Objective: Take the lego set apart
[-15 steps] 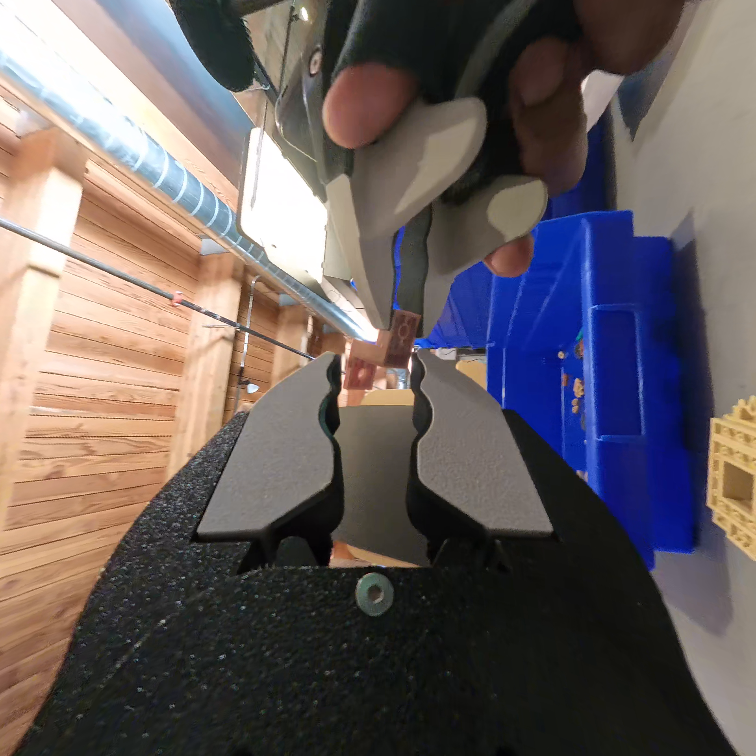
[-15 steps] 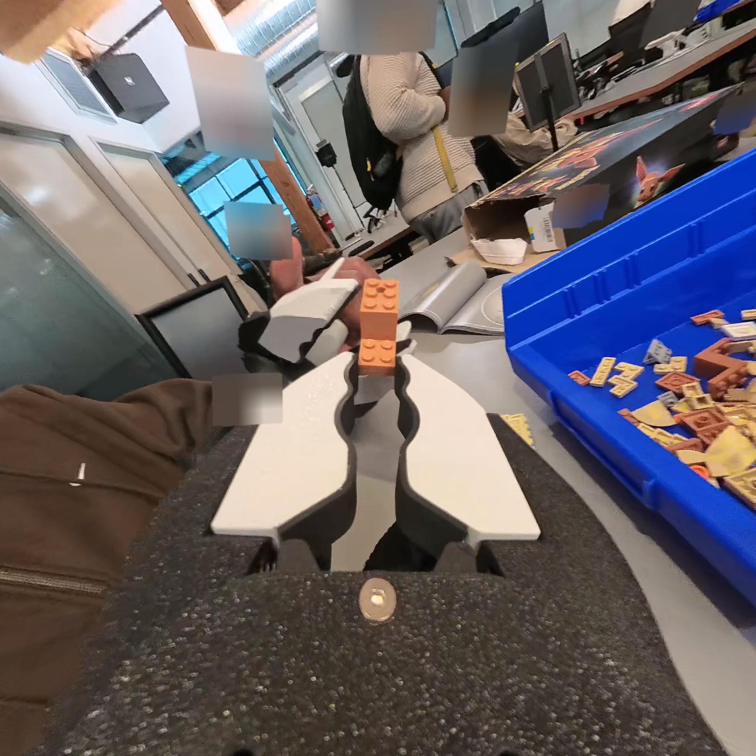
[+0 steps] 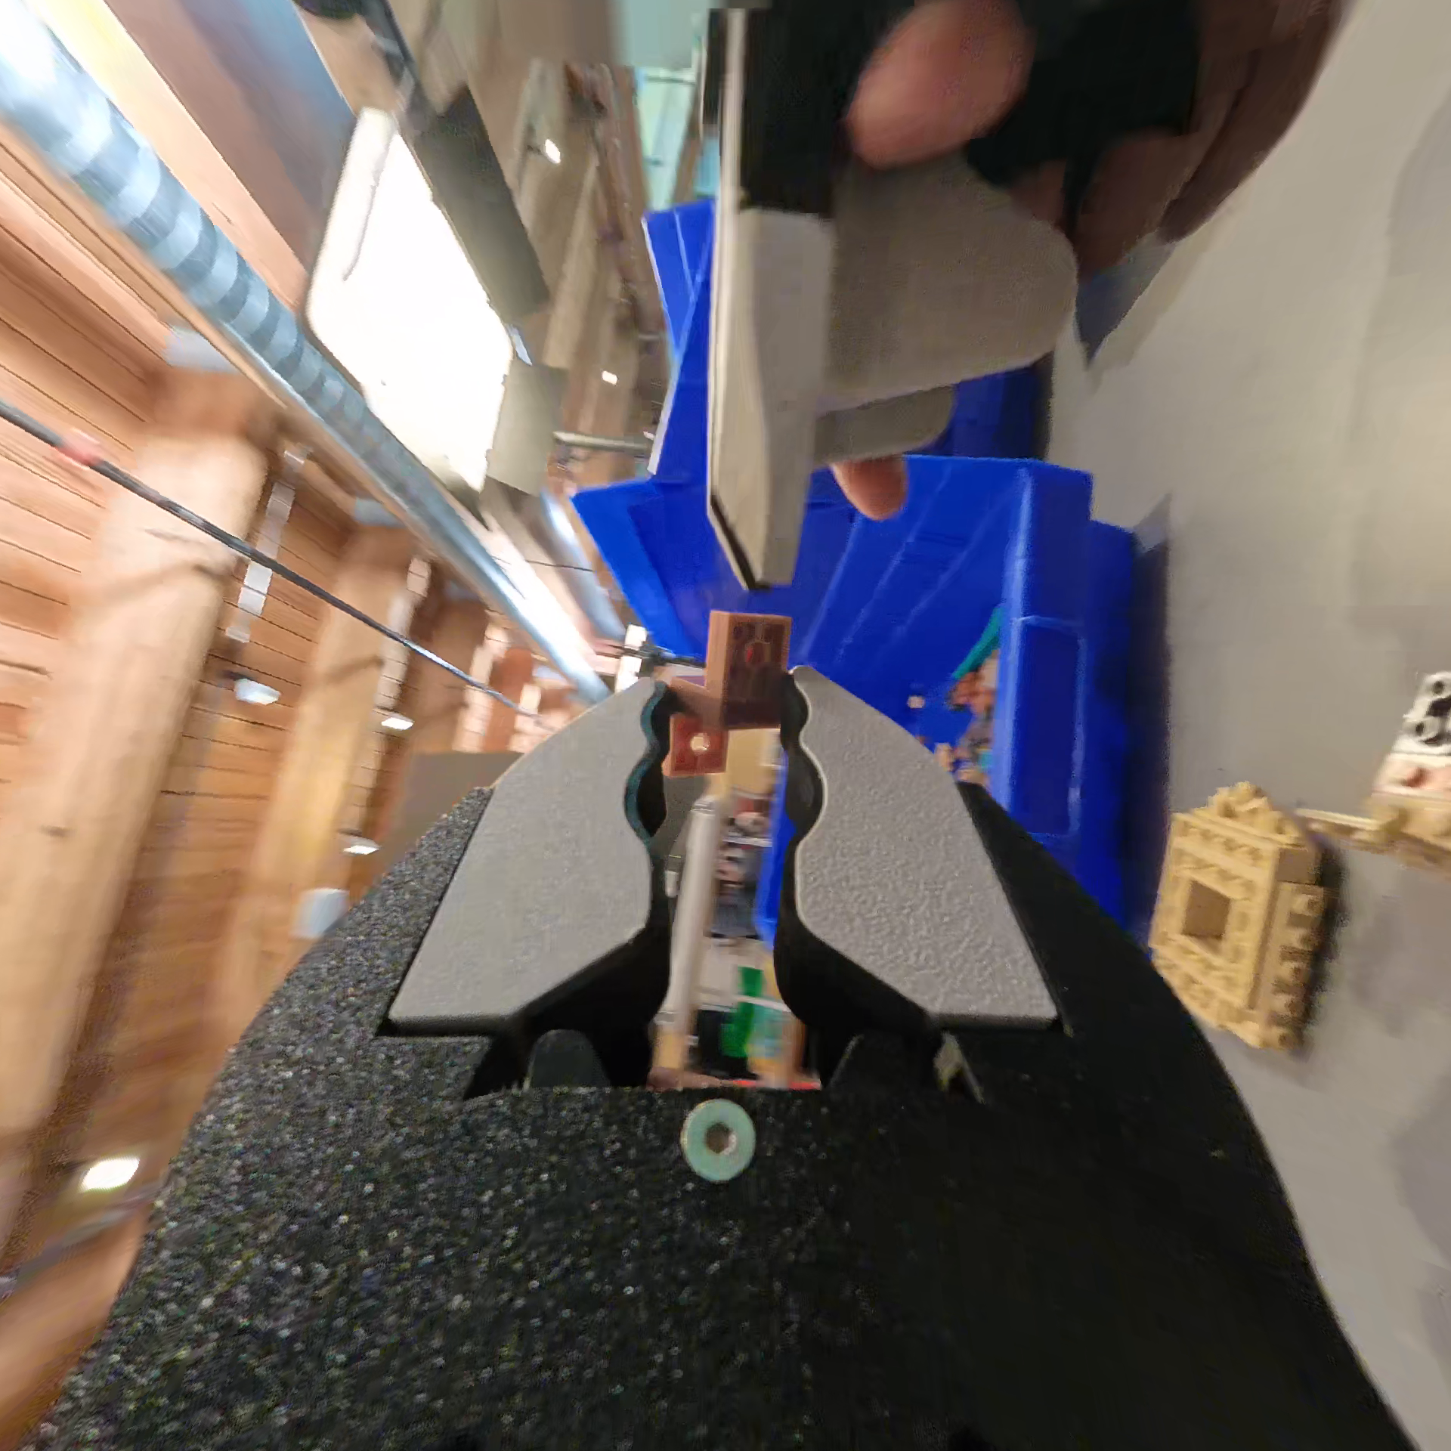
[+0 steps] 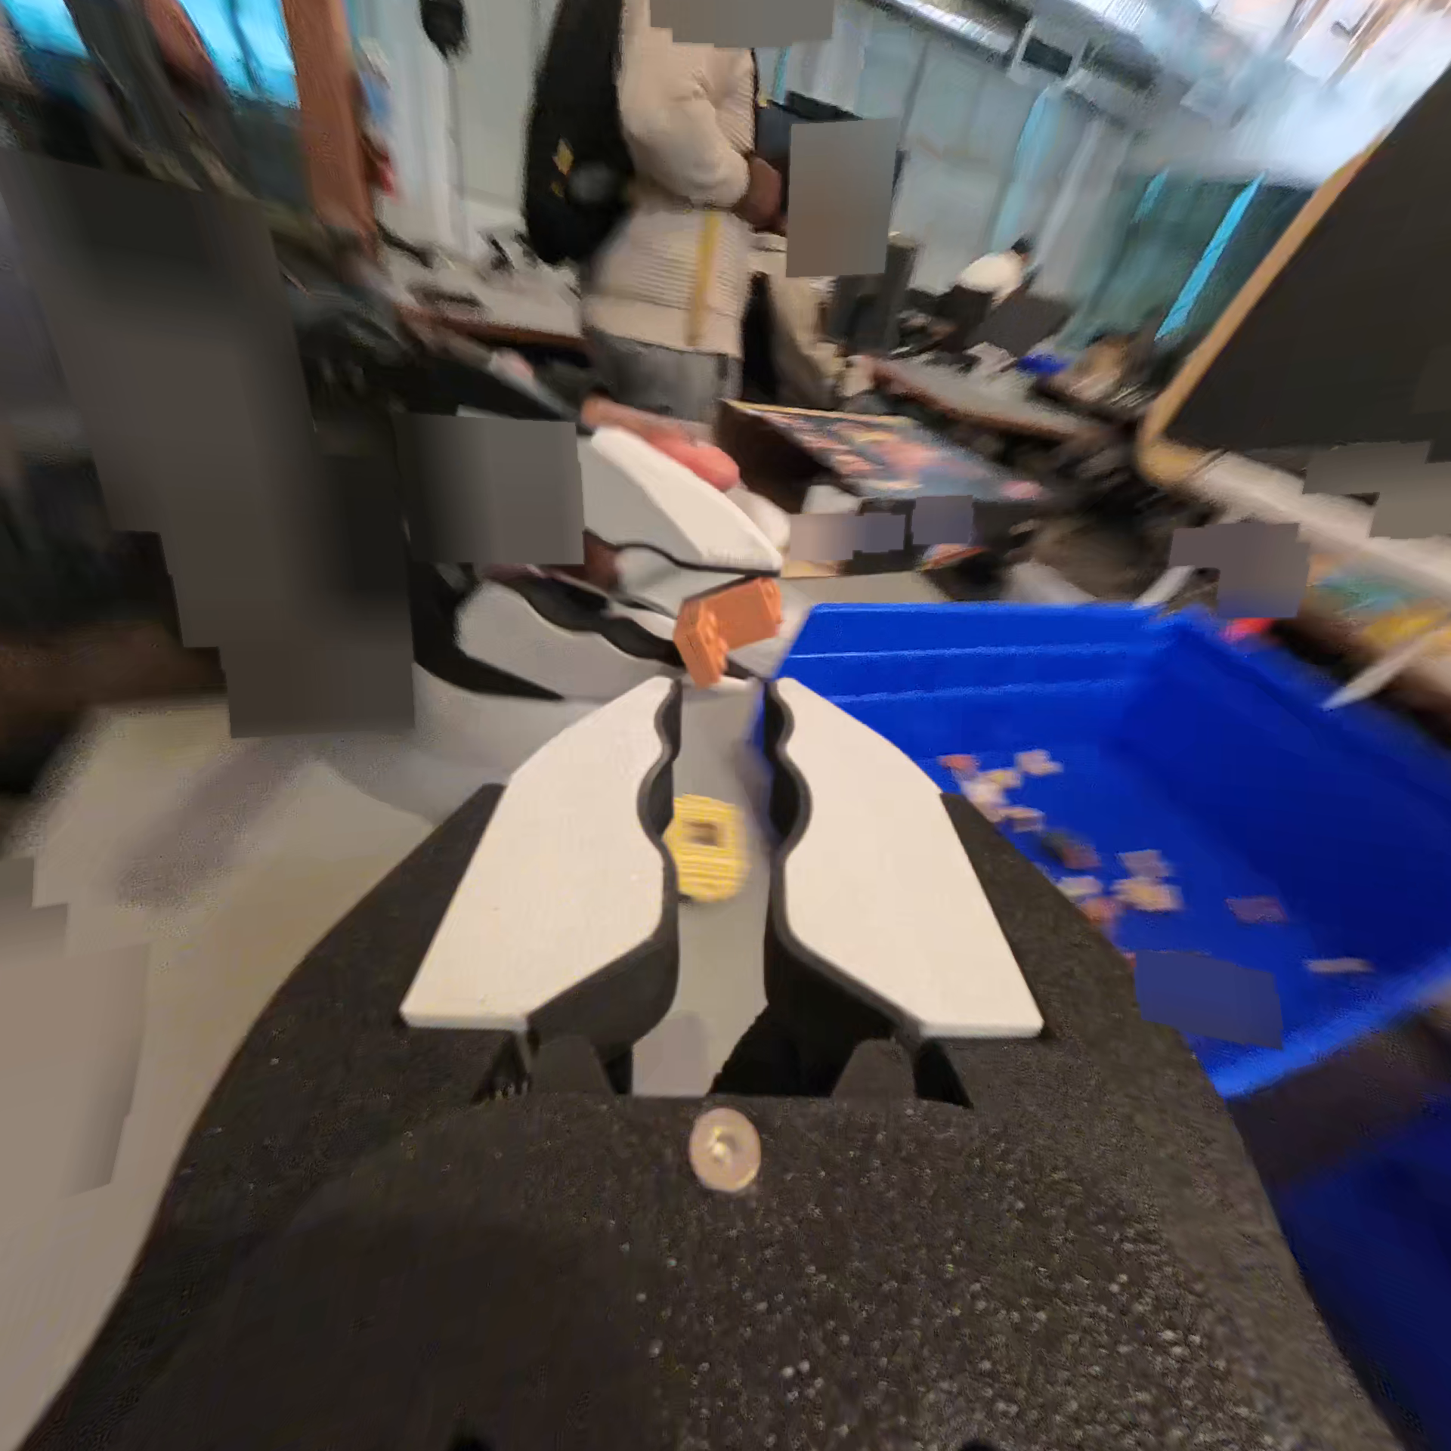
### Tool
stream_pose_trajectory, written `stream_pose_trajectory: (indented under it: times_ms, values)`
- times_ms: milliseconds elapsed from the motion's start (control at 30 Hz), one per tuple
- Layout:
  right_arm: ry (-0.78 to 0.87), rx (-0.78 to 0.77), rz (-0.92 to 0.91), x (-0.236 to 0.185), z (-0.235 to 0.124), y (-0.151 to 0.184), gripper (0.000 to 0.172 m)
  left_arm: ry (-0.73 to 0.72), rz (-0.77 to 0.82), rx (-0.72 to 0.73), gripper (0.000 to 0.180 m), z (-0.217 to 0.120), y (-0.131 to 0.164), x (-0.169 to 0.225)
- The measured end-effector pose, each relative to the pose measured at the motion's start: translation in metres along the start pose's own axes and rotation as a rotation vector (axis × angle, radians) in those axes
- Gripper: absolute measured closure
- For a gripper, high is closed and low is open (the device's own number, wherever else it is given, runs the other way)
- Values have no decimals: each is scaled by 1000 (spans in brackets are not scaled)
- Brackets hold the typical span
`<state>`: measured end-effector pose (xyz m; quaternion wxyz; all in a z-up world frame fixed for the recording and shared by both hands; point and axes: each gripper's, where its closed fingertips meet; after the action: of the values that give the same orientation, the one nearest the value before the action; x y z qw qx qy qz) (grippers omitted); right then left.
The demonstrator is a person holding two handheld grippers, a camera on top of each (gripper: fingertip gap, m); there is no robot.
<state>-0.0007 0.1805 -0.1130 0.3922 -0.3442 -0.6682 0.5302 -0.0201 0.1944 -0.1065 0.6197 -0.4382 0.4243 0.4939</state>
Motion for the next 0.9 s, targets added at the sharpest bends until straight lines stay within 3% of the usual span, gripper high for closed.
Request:
stream_pose_trajectory:
  times_ms: [167, 233, 533, 900]
  values:
    - [300, -242, -844, 6, -9, 4, 146, 288, -251, -35, 154, -9, 4, 22]
    - [295, -335, -997, 1, -3, 16, 141, 389, -288, -26, 154, -15, 1, 35]
    - [209, -475, -1248, -20, 15, 35, 141, 579, -339, 13, 154, -31, -13, 54]
    - [198, -509, -1316, -26, 19, 39, 155, 590, -309, 17, 154, -34, -13, 54]
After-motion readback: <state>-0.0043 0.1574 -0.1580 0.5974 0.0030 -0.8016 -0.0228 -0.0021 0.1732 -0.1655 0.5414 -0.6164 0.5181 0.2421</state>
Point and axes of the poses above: each gripper's, where its closed fingertips meet, z out along the fingers, y out of its underside, x = y × z across the jaws, and after that the axes turned 9 degrees about -y, right-handed
